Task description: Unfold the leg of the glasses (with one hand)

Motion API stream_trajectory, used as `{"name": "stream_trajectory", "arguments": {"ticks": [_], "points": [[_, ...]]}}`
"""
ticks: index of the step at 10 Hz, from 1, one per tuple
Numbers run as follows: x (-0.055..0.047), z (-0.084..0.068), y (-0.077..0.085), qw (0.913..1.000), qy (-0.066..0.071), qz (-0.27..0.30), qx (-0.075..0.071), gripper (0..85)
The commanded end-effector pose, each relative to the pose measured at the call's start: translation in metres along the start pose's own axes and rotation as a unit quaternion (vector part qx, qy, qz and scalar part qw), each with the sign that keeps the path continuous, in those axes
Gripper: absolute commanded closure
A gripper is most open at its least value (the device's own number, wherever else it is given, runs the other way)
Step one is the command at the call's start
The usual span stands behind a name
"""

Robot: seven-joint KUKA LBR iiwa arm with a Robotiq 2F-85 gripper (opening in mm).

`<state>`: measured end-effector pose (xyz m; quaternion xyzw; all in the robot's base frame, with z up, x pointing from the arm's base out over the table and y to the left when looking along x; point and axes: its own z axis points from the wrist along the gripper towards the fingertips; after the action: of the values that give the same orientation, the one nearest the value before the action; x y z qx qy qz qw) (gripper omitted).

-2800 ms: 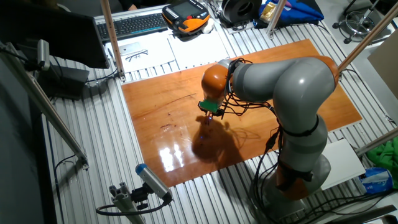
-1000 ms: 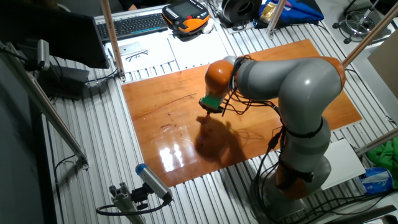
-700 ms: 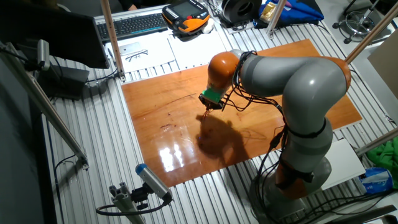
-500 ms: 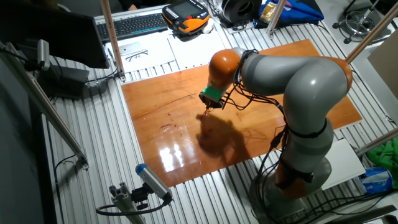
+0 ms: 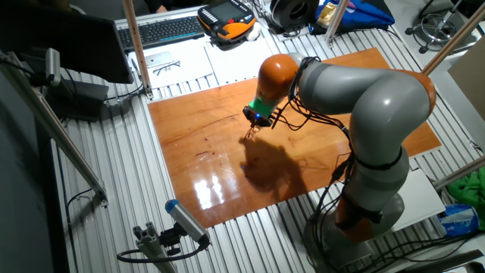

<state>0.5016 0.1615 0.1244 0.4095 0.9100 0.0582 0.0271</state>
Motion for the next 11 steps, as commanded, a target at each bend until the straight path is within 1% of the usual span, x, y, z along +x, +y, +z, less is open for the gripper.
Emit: {"name": "stream_trajectory", "arguments": {"ticks": [1,4,5,7,8,9,11], "points": [[-0.004,-0.004,0.002,1.0000,0.004,0.005,-0.007,85.0],[-0.011,-0.015,0.006,0.9993,0.014,0.021,-0.029,85.0],[-0.014,-0.019,0.007,0.9985,0.019,0.031,-0.040,85.0],[-0.017,-0.023,0.008,0.9980,0.025,0.036,-0.045,85.0],[-0.018,-0.023,0.008,0.9976,0.031,0.039,-0.048,85.0],[-0.020,-0.023,0.009,0.9969,0.042,0.045,-0.049,85.0],[-0.024,-0.023,0.009,0.9948,0.061,0.056,-0.060,85.0]]}}
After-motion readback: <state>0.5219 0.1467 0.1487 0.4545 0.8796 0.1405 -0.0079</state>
